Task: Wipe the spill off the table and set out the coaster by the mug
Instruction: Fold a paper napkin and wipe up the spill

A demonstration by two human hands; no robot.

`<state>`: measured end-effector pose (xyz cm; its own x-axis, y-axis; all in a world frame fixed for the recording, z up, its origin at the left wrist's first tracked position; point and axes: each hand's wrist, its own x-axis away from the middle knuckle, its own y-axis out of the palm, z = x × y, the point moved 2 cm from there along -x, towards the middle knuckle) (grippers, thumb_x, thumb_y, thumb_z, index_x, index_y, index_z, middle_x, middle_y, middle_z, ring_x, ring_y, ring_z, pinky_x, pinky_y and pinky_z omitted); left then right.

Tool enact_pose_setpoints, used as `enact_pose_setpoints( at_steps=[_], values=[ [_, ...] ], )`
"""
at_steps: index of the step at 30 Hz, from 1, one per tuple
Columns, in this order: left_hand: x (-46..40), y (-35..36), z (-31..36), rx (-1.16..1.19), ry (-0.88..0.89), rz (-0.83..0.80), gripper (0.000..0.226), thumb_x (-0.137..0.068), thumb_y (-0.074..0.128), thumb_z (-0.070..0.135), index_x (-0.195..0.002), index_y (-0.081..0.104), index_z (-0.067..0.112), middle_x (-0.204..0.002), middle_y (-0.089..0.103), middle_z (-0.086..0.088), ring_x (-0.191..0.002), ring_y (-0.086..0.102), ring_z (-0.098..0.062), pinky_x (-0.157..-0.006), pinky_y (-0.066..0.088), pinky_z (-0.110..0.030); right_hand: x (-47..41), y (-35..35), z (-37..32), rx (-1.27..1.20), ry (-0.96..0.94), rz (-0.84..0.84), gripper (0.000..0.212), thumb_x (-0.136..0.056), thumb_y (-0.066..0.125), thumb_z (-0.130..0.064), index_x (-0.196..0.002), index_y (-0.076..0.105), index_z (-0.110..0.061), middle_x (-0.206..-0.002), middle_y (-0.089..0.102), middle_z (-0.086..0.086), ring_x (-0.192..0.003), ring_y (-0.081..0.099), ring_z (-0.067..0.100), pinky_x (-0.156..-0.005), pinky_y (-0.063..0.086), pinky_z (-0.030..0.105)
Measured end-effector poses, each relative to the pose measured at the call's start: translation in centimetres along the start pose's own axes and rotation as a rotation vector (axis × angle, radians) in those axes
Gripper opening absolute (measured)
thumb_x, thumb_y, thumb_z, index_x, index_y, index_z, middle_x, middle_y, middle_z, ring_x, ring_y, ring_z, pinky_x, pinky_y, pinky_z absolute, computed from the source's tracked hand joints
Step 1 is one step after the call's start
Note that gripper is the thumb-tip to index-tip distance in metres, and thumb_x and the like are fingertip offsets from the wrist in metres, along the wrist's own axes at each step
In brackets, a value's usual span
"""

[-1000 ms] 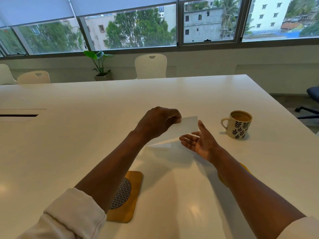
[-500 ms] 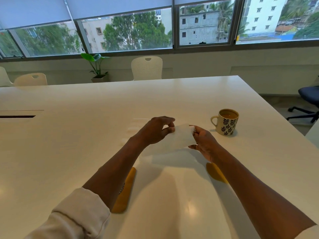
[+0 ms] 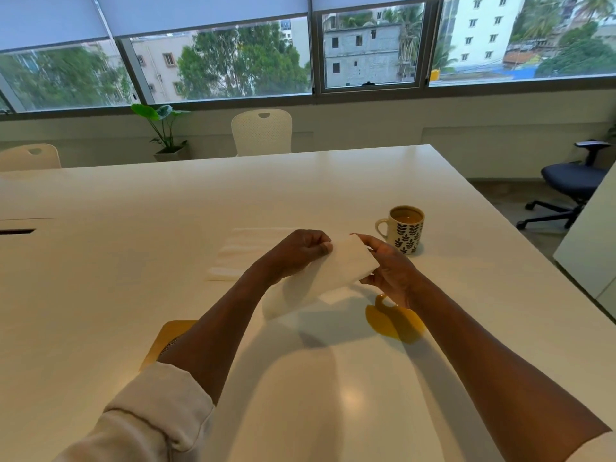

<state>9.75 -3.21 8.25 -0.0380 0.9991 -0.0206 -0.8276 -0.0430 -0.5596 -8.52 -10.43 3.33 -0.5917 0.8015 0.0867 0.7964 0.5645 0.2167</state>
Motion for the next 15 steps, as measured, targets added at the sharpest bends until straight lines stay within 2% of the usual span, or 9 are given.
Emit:
enact_pose_setpoints(
  at_steps=[2,4,6,8,10,13,15],
  values=[
    [-0.3,0.3,0.3,0.003,0.016,0.083,0.022,-0.099,0.054,0.028,-0.080,0.064,0.025,-0.076,0.060,0.009,-0.071,0.053,-0.009,-0.066,0.042,-0.024,0.5,-0.4,-0.1,-0.099,0.009,0.061,0.020,-0.098,0.052,-0.025,-0.112,0.065,-0.023,-0.090,0.071,0.007,-0.090,0.062,0.028,-0.073,0.050,0.038],
    [-0.7,0.7,0.5,-0.008,0.037,0.180,0.021,-0.099,0.054,0.029,-0.082,0.064,0.024,-0.076,0.061,0.008,-0.069,0.053,-0.008,-0.066,0.042,-0.024,1.0,-1.0,0.0,-0.195,0.028,0.124,0.026,-0.099,0.049,-0.040,-0.110,0.063,-0.022,-0.088,0.073,0.005,-0.086,0.068,0.027,-0.072,0.052,0.038],
    [-1.0,1.3,0.7,0.034,0.035,0.283,0.019,-0.098,0.055,0.029,-0.086,0.066,0.020,-0.077,0.063,0.006,-0.070,0.054,-0.009,-0.066,0.041,-0.024,1.3,-1.6,0.3,-0.234,0.042,0.151,0.041,-0.095,0.044,-0.052,-0.114,0.060,-0.019,-0.103,0.073,0.009,-0.093,0.071,0.029,-0.077,0.054,0.043],
    [-1.3,2.2,0.6,0.084,0.018,0.373,0.018,-0.096,0.058,0.031,-0.092,0.068,0.017,-0.083,0.066,0.004,-0.075,0.058,-0.012,-0.067,0.044,-0.024,1.8,-1.8,0.8,-0.242,0.059,0.132,0.057,-0.086,0.047,-0.060,-0.121,0.057,-0.016,-0.115,0.070,0.013,-0.103,0.069,0.033,-0.084,0.055,0.048],
    [-1.7,3.3,0.5,0.146,-0.011,0.422,0.017,-0.094,0.062,0.030,-0.099,0.069,0.015,-0.090,0.068,0.001,-0.083,0.062,-0.017,-0.073,0.050,-0.028,2.5,-1.7,1.0,-0.232,0.077,0.091,0.059,-0.080,0.054,-0.057,-0.122,0.057,-0.015,-0.117,0.070,0.013,-0.107,0.067,0.034,-0.090,0.054,0.052],
    [-2.1,5.3,0.6,0.267,-0.052,0.405,0.019,-0.091,0.067,0.024,-0.106,0.066,0.013,-0.097,0.069,-0.006,-0.090,0.066,-0.027,-0.078,0.058,-0.039,3.4,-1.4,0.8,-0.170,0.069,0.053,0.042,-0.080,0.063,-0.045,-0.114,0.061,-0.020,-0.111,0.072,0.009,-0.105,0.067,0.031,-0.092,0.054,0.052],
    [-2.2,6.6,1.0,0.304,-0.041,0.380,0.024,-0.090,0.069,0.022,-0.112,0.063,0.013,-0.101,0.069,-0.009,-0.090,0.066,-0.025,-0.073,0.058,-0.033,3.7,-1.6,0.6,-0.076,0.025,0.075,0.036,-0.080,0.068,-0.040,-0.112,0.061,-0.024,-0.108,0.072,0.005,-0.104,0.067,0.029,-0.088,0.056,0.049]
  ],
)
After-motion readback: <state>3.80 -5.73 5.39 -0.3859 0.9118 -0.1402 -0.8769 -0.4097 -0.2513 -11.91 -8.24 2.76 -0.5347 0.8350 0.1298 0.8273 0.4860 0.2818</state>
